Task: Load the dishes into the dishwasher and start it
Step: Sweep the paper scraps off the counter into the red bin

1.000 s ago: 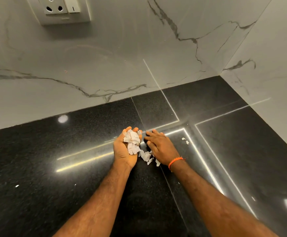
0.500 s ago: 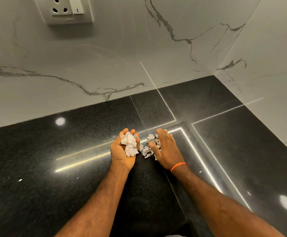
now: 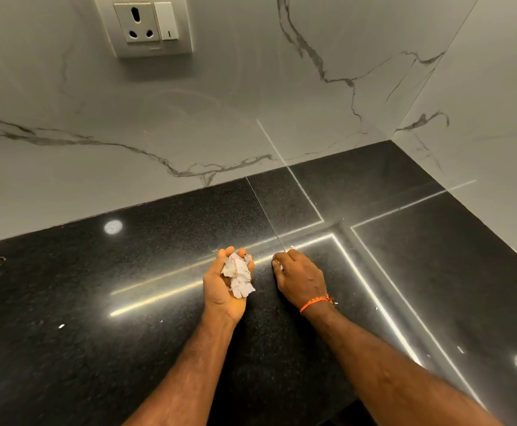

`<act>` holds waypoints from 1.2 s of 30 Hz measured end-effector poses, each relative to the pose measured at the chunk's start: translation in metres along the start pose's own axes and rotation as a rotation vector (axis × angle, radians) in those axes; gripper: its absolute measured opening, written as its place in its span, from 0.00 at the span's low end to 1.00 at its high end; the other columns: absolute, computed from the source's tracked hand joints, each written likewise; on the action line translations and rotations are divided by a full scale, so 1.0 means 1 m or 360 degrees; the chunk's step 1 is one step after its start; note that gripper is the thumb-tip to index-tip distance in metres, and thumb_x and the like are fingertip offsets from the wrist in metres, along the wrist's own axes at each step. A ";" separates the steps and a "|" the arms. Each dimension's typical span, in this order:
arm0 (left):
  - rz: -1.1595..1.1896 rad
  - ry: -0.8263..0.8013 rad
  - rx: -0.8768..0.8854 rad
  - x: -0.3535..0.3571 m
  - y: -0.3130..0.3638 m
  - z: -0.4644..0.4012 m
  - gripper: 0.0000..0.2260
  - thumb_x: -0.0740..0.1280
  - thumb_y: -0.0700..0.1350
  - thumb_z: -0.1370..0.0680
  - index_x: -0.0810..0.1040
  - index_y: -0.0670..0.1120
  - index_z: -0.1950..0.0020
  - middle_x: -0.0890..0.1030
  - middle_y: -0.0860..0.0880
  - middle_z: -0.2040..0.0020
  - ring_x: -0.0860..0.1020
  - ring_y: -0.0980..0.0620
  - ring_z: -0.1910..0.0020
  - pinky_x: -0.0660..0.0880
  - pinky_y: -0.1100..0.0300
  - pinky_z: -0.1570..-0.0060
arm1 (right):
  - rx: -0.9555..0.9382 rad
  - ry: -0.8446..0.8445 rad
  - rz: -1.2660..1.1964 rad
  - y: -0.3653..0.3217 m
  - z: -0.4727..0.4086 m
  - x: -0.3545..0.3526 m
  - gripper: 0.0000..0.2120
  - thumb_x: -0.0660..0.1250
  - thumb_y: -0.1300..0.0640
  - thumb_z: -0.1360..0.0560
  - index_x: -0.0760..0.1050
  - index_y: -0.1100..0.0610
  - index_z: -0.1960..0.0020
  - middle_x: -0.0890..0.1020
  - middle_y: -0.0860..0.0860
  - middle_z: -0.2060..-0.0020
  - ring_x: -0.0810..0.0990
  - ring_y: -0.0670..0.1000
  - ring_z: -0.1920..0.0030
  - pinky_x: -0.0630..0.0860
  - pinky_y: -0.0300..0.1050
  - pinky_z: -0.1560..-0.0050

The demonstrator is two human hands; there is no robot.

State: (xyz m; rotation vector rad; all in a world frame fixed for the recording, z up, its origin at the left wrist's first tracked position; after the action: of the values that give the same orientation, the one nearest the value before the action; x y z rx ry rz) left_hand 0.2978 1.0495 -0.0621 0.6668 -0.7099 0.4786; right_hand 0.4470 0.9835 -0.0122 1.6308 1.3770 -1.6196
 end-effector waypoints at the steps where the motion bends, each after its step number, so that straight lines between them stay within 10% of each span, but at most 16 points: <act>1: -0.0020 -0.0016 -0.0012 0.001 -0.003 0.001 0.10 0.68 0.47 0.24 0.78 0.41 0.49 0.81 0.39 0.51 0.81 0.43 0.53 0.81 0.51 0.48 | 0.0141 -0.0052 -0.0081 0.006 -0.001 0.002 0.09 0.63 0.48 0.20 0.79 0.49 0.47 0.81 0.49 0.53 0.80 0.55 0.53 0.78 0.50 0.58; 10: -0.0157 -0.0236 -0.0184 0.020 -0.030 0.009 0.11 0.67 0.50 0.20 0.80 0.42 0.48 0.84 0.41 0.53 0.84 0.44 0.56 0.83 0.49 0.52 | 0.0831 0.0353 -0.1411 -0.027 -0.008 -0.032 0.10 0.70 0.48 0.24 0.78 0.50 0.62 0.81 0.46 0.67 0.80 0.42 0.64 0.76 0.41 0.60; 17: -0.0144 -0.0405 -0.0281 0.028 -0.040 0.006 0.23 0.65 0.59 0.19 0.82 0.39 0.40 0.80 0.36 0.40 0.76 0.38 0.36 0.65 0.39 0.27 | 0.0355 0.0452 -0.0930 -0.066 0.005 -0.033 0.04 0.68 0.49 0.23 0.79 0.48 0.56 0.81 0.42 0.56 0.76 0.45 0.52 0.71 0.45 0.46; 22: -0.0055 -0.0412 -0.0261 0.032 -0.037 0.005 0.18 0.64 0.54 0.18 0.79 0.42 0.38 0.81 0.42 0.41 0.81 0.47 0.42 0.79 0.51 0.39 | 0.0182 0.0288 -0.1111 -0.077 0.005 -0.033 0.19 0.56 0.47 0.17 0.81 0.56 0.41 0.83 0.51 0.43 0.78 0.47 0.40 0.72 0.44 0.35; 25: -0.0108 -0.0429 -0.0302 0.034 -0.044 0.008 0.17 0.65 0.54 0.17 0.79 0.45 0.34 0.81 0.44 0.40 0.80 0.47 0.40 0.76 0.50 0.37 | 0.0270 -0.0018 -0.1227 -0.078 0.005 -0.017 0.30 0.52 0.37 0.19 0.69 0.54 0.25 0.75 0.49 0.29 0.69 0.46 0.27 0.63 0.43 0.26; 30: -0.0183 -0.0292 -0.0299 0.029 -0.040 0.006 0.16 0.68 0.52 0.20 0.78 0.43 0.38 0.81 0.39 0.44 0.82 0.41 0.47 0.74 0.41 0.34 | 0.0530 0.0319 -0.1321 -0.024 0.006 -0.048 0.31 0.52 0.34 0.21 0.73 0.52 0.28 0.77 0.44 0.35 0.75 0.34 0.39 0.70 0.39 0.34; 36: -0.0201 -0.0198 -0.0197 0.016 -0.025 0.005 0.13 0.65 0.50 0.18 0.78 0.43 0.41 0.83 0.38 0.47 0.84 0.42 0.52 0.79 0.47 0.44 | 0.1089 0.0269 -0.0017 0.116 0.070 -0.044 0.28 0.50 0.40 0.18 0.69 0.57 0.28 0.69 0.57 0.26 0.61 0.60 0.24 0.56 0.61 0.23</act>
State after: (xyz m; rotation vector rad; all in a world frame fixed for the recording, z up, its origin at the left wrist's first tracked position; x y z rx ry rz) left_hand 0.3210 1.0315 -0.0572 0.6247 -0.8030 0.2765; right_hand 0.5227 0.8638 -0.0227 2.1720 0.9419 -2.1494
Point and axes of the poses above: each hand's wrist, its own z-axis away from the middle knuckle, its own x-axis out of the palm, y = z × x, the point moved 10 cm from there along -z, towards the middle knuckle
